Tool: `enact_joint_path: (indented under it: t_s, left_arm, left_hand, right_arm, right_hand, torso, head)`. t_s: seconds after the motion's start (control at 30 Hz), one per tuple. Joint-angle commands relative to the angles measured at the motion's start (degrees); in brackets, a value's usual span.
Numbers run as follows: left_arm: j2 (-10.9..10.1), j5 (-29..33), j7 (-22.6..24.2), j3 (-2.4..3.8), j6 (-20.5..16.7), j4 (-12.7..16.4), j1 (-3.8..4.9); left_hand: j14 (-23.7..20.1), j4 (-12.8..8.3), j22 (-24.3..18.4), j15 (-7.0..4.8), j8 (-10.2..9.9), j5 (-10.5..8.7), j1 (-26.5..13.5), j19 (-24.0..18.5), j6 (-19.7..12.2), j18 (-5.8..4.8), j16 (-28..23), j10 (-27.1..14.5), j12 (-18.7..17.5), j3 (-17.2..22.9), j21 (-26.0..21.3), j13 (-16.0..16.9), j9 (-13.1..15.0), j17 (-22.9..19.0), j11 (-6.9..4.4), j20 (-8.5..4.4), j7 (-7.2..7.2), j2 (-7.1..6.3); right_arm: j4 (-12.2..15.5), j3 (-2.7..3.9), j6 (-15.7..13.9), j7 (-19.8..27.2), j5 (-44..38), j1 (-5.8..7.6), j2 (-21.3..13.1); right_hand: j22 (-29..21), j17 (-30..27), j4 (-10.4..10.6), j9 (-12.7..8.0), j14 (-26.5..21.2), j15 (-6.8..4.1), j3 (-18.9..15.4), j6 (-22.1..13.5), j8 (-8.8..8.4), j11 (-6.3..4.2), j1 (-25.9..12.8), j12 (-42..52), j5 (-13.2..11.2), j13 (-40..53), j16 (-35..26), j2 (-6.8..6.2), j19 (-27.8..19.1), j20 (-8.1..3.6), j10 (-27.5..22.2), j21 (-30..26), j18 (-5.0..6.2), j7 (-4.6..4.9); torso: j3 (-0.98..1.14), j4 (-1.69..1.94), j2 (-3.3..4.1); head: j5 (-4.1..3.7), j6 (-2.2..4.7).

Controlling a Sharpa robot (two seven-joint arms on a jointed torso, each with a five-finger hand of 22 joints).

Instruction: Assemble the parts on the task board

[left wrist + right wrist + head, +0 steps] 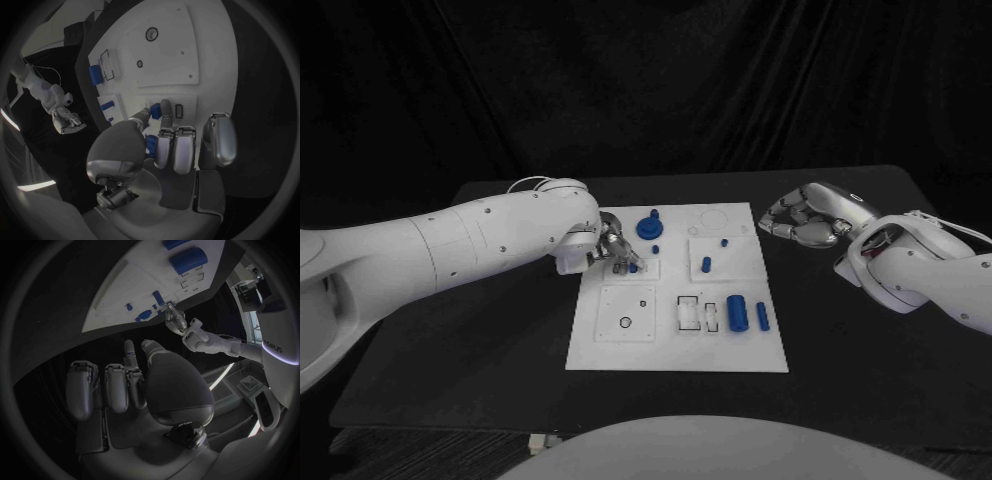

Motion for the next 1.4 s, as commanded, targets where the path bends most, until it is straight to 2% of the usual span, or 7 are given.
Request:
enact_joint_path:
  t_s: [0.03, 0.4, 0.83, 0.9, 1.13, 1.23, 1.4]
  left_arm:
    - [-0.09, -1.37, 0.57, -0.04, -1.45, 0.31, -0.20]
    - [-0.58, -1.47, 0.92, -0.04, -2.91, 0.76, -0.20]
    - [-2.61, -1.47, 5.20, -0.03, -7.35, 3.18, -0.03]
    - [-3.40, -1.47, 6.46, -0.02, -9.26, 4.21, 0.33]
    - [-6.24, -1.47, 9.06, -0.01, -14.36, 7.32, 3.01]
    - [-7.14, -1.48, 8.64, -0.01, -14.27, 7.90, 4.16]
    - [-7.84, -1.48, 7.68, -0.01, -11.99, 7.27, 5.02]
  left_hand:
    - [3.57, 0.13, 10.42, -0.28, 0.67, -0.26, 0.16, 0.38, -0.06, 0.94, 0.35, 6.09, 0.20, -0.66, 0.32, 15.09, 0.60, 10.64, -0.48, -0.14, -0.61, 0.49]
    - [3.80, 1.35, 10.52, -0.60, 2.42, -1.48, -0.04, 0.72, -0.31, 0.85, 0.51, 6.09, 0.20, -2.20, 0.64, 15.09, 2.50, 10.94, -0.81, -0.47, -0.94, 0.85]
    - [4.14, 7.06, 10.71, -0.99, 4.12, -1.93, -3.04, 1.14, -0.64, 0.70, 0.78, 6.09, 0.20, -8.68, 1.20, 15.09, 4.38, 11.46, -1.16, -0.94, -1.24, -0.86]
    - [4.34, 7.49, 10.83, -1.05, 4.23, -1.93, -3.03, 1.38, -0.63, 0.61, 0.97, 6.09, 0.20, -9.35, 1.59, 15.09, 4.50, 11.80, -1.21, -0.99, -1.28, -1.13]
    - [5.29, 7.60, 11.37, -1.36, 5.50, -1.88, -0.47, 2.46, -0.25, 0.21, 1.94, 6.09, 0.20, -10.98, 3.42, 15.09, 5.58, 13.46, -1.54, -1.26, -1.66, -1.06]
    - [5.56, 7.21, 11.53, -1.45, 6.28, -1.80, 1.49, 2.78, -0.37, 0.10, 2.22, 6.09, 0.20, -11.30, 3.96, 15.09, 6.29, 13.95, -1.66, -1.37, -1.82, -0.67]
    - [5.64, 6.39, 11.56, -1.49, 7.25, -1.64, 4.09, 2.87, -0.72, 0.07, 2.30, 6.09, 0.20, -11.32, 4.13, 15.09, 7.23, 14.11, -1.75, -1.41, -1.92, -0.10]
  right_arm:
    - [-0.03, 0.04, 0.50, -1.05, -0.08, -0.16, 0.00]
    - [-0.13, 0.04, 0.59, -1.06, -0.08, -0.17, 0.07]
    - [-0.16, 0.04, 0.54, -1.00, -0.08, -0.18, -0.05]
    - [-0.17, 0.04, 0.54, -1.00, -0.08, -0.18, -0.07]
    - [-0.25, 0.04, 0.58, -1.01, -0.08, -0.18, -0.08]
    - [-0.29, 0.04, 0.60, -1.05, -0.07, -0.19, -0.06]
    - [-0.29, 0.03, 0.64, -1.06, -0.02, -0.20, -0.01]
  right_hand:
    - [12.60, -0.18, -0.11, 0.03, 3.33, 0.18, 0.39, -0.55, -0.24, 0.40, 0.50, 0.20, 0.35, 15.10, -0.41, 0.09, 2.49, 0.43, 6.10, -0.23, 0.07, 0.06]
    - [12.60, -0.18, -0.11, 0.03, 3.33, 0.18, 0.39, -0.55, -0.24, 0.40, 0.50, 0.20, 0.35, 15.10, -0.41, 0.09, 2.49, 0.43, 6.10, -0.23, 0.07, 0.06]
    - [12.57, -0.30, -0.10, 0.01, 3.30, 0.20, 0.40, -0.61, -0.28, 0.42, 0.48, 0.20, 0.39, 15.10, -0.46, 0.08, 2.44, 0.43, 6.10, -0.33, 0.09, 0.09]
    - [12.57, -0.30, -0.10, 0.01, 3.30, 0.20, 0.40, -0.61, -0.28, 0.42, 0.48, 0.20, 0.39, 15.10, -0.46, 0.08, 2.44, 0.43, 6.10, -0.33, 0.09, 0.09]
    - [12.55, -0.29, -0.08, 0.01, 3.30, 0.21, 0.41, -0.64, -0.30, 0.45, 0.45, 0.20, 0.41, 15.10, -0.46, 0.06, 2.42, 0.44, 6.10, -0.36, 0.10, 0.11]
    - [12.55, -0.29, -0.08, 0.01, 3.30, 0.21, 0.41, -0.64, -0.30, 0.45, 0.45, 0.20, 0.41, 15.10, -0.46, 0.06, 2.42, 0.44, 6.10, -0.36, 0.10, 0.11]
    - [12.55, -0.29, -0.08, 0.01, 3.30, 0.21, 0.41, -0.64, -0.30, 0.45, 0.45, 0.20, 0.41, 15.10, -0.46, 0.06, 2.42, 0.44, 6.10, -0.36, 0.10, 0.11]
  torso:
    - [0.01, 0.02, -0.01]
    - [-0.01, -0.01, 0.00]
    - [0.02, 0.00, -0.05]
    - [0.00, -0.02, -0.05]
    - [-0.02, 0.02, -0.02]
    - [-0.02, -0.01, -0.05]
    - [-0.01, 0.00, -0.08]
  head:
    - [0.04, -0.01]
    - [0.12, -0.01]
    - [0.18, -0.01]
    - [0.20, -0.01]
    - [0.43, -0.01]
    - [0.52, -0.01]
    - [0.51, -0.01]
